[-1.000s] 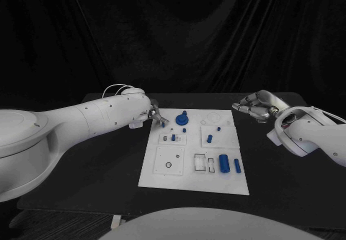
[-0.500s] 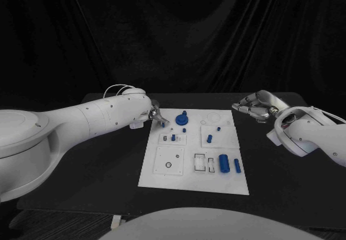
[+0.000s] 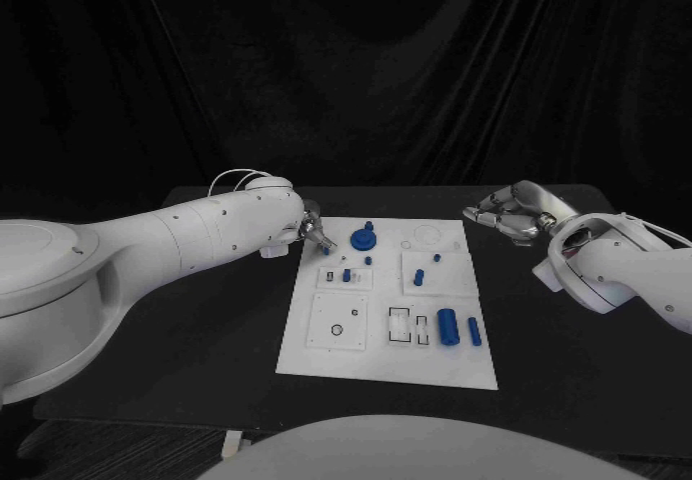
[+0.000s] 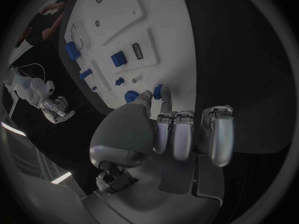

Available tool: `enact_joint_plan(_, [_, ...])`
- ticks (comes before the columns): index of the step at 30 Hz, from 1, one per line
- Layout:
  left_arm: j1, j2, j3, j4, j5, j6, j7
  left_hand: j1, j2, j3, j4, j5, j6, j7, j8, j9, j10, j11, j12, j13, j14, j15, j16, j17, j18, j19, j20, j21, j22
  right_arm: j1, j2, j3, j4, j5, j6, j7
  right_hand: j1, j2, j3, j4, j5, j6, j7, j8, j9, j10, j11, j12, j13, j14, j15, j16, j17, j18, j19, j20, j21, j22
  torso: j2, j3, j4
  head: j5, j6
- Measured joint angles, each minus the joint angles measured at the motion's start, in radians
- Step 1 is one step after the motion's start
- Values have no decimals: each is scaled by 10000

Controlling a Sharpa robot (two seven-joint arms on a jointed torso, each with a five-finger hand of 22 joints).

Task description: Assemble the parts on the task board

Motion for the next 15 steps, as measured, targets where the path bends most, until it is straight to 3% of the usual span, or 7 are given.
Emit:
enact_joint_plan(11, [-1, 2, 1, 2, 0, 29, 26, 283, -194, 796, -294, 1185, 71, -70, -216, -38, 0, 0, 0, 0, 0, 0, 0, 0, 1, -1, 0, -39, -1, -30, -2, 0, 0, 2, 19, -1, 29, 28, 0, 0, 0, 0, 0, 0, -9, -14, 13, 5, -8, 16, 1, 0, -6, 1, 0, 0, 0, -1, -1, 0, -1, 15, 0])
enact_joint_plan(15, [-1, 2, 1, 14, -1, 32, 34, 338, -250, 1108, -407, 1419, 71, -70, -221, -39, 0, 0, 0, 0, 0, 0, 0, -1, 1, 0, -1, -39, -1, -47, -2, 0, -4, 3, 27, -2, 31, 30, 0, 0, 0, 0, 0, 0, -8, 10, -10, -34, -8, 32, -13, 0, -17, 0, 0, 0, 0, -1, -2, 0, 0, 15, 0])
